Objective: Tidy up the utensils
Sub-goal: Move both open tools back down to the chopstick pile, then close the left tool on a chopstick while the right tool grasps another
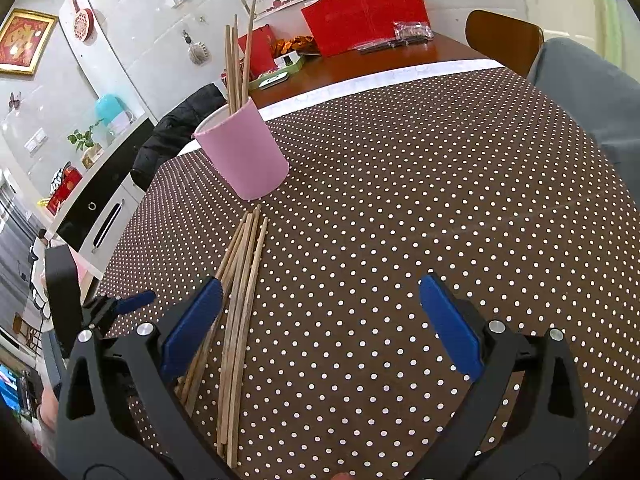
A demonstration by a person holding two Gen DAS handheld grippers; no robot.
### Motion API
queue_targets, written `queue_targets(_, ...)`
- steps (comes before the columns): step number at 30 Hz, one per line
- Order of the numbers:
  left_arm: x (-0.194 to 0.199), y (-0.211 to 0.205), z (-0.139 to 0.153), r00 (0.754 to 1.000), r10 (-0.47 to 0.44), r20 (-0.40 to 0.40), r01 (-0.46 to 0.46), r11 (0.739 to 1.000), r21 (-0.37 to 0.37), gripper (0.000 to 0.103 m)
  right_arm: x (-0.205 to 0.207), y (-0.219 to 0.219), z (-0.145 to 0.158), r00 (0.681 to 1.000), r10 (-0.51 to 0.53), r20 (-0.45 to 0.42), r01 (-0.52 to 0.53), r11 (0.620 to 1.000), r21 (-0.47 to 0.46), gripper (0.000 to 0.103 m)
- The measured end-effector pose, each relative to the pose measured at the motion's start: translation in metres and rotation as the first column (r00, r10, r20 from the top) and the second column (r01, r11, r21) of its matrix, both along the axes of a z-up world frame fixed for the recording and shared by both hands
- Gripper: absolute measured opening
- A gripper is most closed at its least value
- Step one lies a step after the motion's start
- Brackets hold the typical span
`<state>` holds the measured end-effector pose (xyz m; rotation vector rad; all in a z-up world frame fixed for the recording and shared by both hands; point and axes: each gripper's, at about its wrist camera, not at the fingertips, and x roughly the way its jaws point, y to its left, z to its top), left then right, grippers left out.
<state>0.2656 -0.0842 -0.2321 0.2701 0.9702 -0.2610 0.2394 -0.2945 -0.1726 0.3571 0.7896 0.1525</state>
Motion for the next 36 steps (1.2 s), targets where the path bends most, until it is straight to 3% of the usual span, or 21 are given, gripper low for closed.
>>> queue_targets(7, 0.009, 0.007, 0.001, 1.0, 0.0, 0.003, 0.0, 1.0, 0.006, 0.089, 0.005, 0.005, -0.005, 1.0, 0.02, -0.025, -0.02, 1.0, -0.013, 0.097)
queue_targets(13, 0.027, 0.0, -0.004, 1.0, -0.025, 0.001, 0.025, 0.999, 0.025, 0.088, 0.016, 0.031, -0.017, 0.987, 0.126, -0.098, -0.135, 0.987, -0.092, 0.097)
queue_targets(15, 0.027, 0.002, -0.004, 0.999, -0.051, -0.011, 0.05, 0.998, -0.023, 0.068, 0.019, 0.04, -0.02, 0.981, 0.155, -0.115, -0.169, 0.979, -0.117, 0.097)
queue_targets(17, 0.026, 0.004, -0.003, 0.998, -0.059, -0.021, 0.058, 0.997, -0.05, 0.06, 0.024, 0.051, -0.025, 0.975, 0.179, -0.133, -0.197, 0.97, -0.14, 0.096)
queue_targets(24, 0.021, 0.023, -0.004, 1.0, -0.019, -0.019, 0.018, 0.998, -0.052, 0.06, 0.036, 0.08, -0.041, 0.961, 0.201, -0.191, -0.247, 0.932, -0.264, 0.082)
queue_targets(31, 0.026, 0.025, -0.001, 1.0, -0.022, -0.013, 0.021, 0.999, -0.028, 0.06, 0.034, 0.092, -0.045, 0.962, 0.188, -0.196, -0.25, 0.899, -0.361, 0.08)
queue_targets(36, 0.037, 0.006, 0.001, 0.998, -0.067, -0.011, 0.067, 0.998, 0.008, 0.06, 0.039, 0.1, -0.043, 0.954, 0.203, -0.22, -0.273, 0.891, -0.362, 0.061)
